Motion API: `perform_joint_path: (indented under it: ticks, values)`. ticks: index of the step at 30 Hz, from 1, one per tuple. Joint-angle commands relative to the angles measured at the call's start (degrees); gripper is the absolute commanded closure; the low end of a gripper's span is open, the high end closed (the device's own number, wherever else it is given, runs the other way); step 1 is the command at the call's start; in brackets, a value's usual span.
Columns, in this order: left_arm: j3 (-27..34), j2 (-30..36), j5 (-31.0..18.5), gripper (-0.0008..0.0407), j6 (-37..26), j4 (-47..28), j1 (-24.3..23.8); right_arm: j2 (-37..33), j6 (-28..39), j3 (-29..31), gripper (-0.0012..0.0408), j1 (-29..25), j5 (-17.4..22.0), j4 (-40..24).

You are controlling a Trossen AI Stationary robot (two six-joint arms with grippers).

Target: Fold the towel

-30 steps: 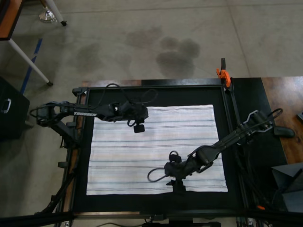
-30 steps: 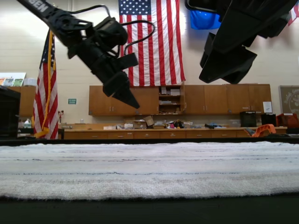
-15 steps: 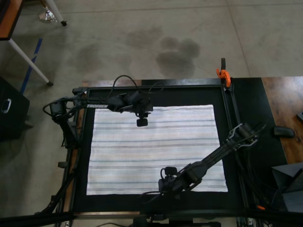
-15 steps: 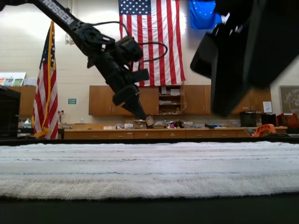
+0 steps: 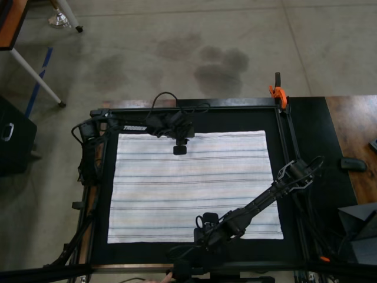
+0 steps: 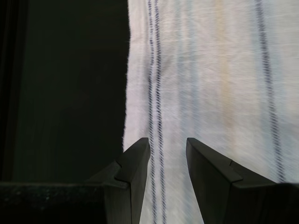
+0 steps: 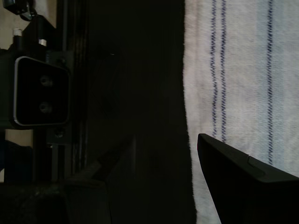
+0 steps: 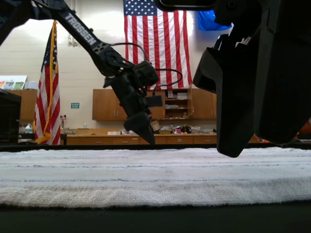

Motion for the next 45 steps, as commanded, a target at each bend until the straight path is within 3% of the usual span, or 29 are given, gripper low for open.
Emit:
perform_joint_path:
  ticks: [1, 14, 26, 30, 34, 45]
  values:
    - [1.8, 1.6, 0.0, 0.029, 0.3, -1.0, 0.4, -0.9, 0.7, -0.5, 0.0219, 0.0, 0.0, 0.1]
    - [9.5, 7.4, 1.9, 0.029, 1.4, -5.7, 2.4, -1.0, 1.1, -0.6, 0.0219, 0.3, 0.0, 0.0]
    - [8.7, 7.9, 3.4, 0.0291, 1.2, -6.6, 3.8, -1.0, 1.1, -0.6, 0.0219, 0.3, 0.0, 0.0]
    - [8.7, 8.2, 4.3, 0.0323, 0.7, -6.4, 3.8, -1.0, 1.1, -0.6, 0.0219, 0.3, 0.0, 0.5]
    - [8.7, 8.1, 6.4, 0.0405, -0.4, -6.1, 3.8, -1.0, 1.8, -0.6, 0.0219, 0.3, 0.0, 1.0]
    - [8.7, 5.9, 6.7, 0.0399, 1.0, -7.8, 4.5, 1.4, 1.2, -1.4, 0.0219, -1.0, 0.9, 4.4]
